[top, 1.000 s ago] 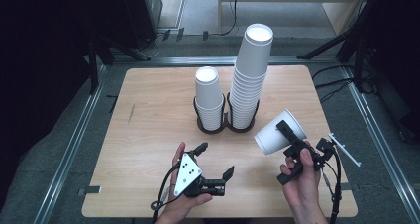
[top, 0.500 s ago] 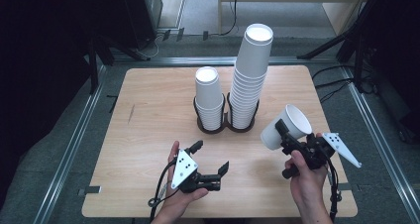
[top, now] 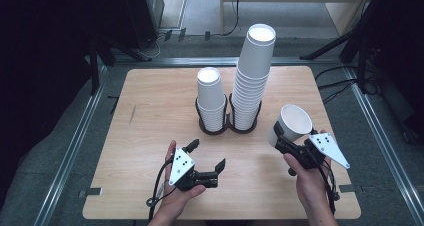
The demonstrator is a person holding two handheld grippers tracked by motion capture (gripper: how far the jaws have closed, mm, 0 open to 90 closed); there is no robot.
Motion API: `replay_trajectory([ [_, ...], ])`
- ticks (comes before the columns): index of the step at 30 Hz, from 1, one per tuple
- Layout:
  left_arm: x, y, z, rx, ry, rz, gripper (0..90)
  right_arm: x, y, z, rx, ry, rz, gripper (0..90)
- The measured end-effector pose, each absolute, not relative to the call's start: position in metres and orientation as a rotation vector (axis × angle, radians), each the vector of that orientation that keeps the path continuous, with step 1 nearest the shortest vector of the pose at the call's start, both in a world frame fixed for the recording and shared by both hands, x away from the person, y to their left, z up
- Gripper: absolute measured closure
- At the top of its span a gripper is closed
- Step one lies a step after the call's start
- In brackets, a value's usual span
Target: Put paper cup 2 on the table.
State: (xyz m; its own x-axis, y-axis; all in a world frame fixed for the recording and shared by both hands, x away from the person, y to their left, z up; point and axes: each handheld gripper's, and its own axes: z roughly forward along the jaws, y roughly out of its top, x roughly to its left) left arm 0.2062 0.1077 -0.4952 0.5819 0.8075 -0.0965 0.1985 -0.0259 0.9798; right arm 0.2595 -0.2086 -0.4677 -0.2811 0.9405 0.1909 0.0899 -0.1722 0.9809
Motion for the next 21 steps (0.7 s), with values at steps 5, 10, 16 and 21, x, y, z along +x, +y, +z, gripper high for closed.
replay_trajectory([
  [5, 0.209, 0.112, -0.496, 1.557, 0.896, 0.606, 1.4, 0.264, -0.211, -0.474, 1.22, 1.386, 1.487, 12.3],
  [10, 0.211, 0.115, -0.497, 1.558, 0.905, 0.608, 1.4, 0.268, -0.214, -0.484, 1.172, 1.416, 1.403, 12.2],
  [16, 0.212, 0.117, -0.498, 1.558, 0.912, 0.609, 1.4, 0.275, -0.219, -0.498, 1.144, 1.428, 1.321, 12.1],
  [21, 0.214, 0.12, -0.499, 1.556, 0.926, 0.613, 1.4, 0.28, -0.228, -0.509, 1.18, 1.419, 1.292, 12.1],
])
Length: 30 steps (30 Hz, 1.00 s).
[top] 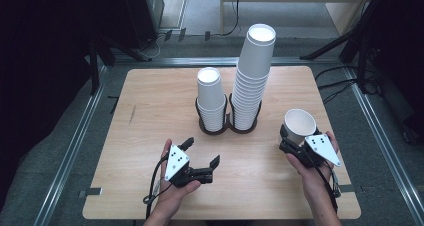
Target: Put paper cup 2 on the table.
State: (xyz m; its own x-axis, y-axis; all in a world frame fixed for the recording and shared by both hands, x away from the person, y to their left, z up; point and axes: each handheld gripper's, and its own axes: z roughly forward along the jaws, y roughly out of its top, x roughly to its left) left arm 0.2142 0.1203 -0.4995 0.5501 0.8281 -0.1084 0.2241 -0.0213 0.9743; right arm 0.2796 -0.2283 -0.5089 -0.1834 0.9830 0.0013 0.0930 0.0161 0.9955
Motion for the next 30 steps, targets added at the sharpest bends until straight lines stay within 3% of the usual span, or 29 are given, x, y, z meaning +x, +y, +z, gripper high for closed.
replay_trajectory([
  [30, 0.225, 0.141, -0.506, 1.542, 1.008, 0.636, 1.4, 0.294, -0.26, -0.546, 1.224, 1.401, 1.132, 11.8],
])
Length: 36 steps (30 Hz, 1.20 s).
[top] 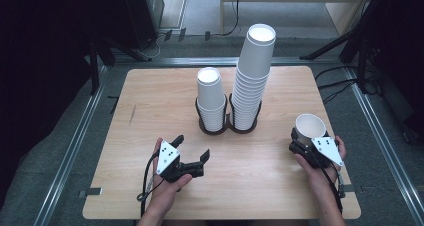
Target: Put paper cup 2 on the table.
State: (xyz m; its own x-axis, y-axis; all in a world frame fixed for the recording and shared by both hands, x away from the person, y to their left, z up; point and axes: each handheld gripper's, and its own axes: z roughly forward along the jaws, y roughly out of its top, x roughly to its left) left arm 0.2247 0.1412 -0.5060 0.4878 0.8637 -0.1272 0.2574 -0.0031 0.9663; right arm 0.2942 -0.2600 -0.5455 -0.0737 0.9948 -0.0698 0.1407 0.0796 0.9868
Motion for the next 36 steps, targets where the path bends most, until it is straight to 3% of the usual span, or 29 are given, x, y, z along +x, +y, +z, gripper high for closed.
replay_trajectory([
  [36, 0.2257, 0.139, -0.5089, 1.559, 1.023, 0.625, 1.4, 0.2907, -0.2539, -0.5431, 1.268, 1.481, 1.098, 9.1],
])
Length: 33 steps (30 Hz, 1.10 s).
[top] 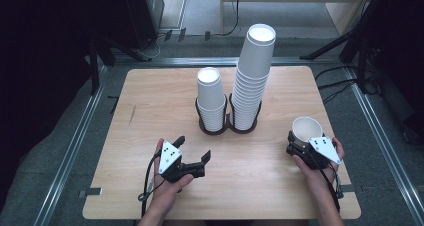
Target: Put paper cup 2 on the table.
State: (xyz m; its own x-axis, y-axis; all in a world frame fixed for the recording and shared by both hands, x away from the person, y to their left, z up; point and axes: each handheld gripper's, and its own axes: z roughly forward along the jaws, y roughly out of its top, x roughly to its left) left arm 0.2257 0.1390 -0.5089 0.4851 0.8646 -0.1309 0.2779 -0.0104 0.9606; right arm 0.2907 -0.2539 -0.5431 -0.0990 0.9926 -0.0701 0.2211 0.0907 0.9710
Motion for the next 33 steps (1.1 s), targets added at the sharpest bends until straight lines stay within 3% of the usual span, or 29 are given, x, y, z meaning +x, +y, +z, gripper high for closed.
replay_trajectory([
  [6, 0.226, 0.138, -0.509, 1.566, 1.027, 0.62, 1.4, 0.291, -0.252, -0.542, 1.286, 1.506, 1.098, 0.1],
  [33, 0.226, 0.14, -0.508, 1.558, 1.03, 0.624, 1.4, 0.28, -0.249, -0.508, 1.249, 1.524, 1.224, 0.0],
])
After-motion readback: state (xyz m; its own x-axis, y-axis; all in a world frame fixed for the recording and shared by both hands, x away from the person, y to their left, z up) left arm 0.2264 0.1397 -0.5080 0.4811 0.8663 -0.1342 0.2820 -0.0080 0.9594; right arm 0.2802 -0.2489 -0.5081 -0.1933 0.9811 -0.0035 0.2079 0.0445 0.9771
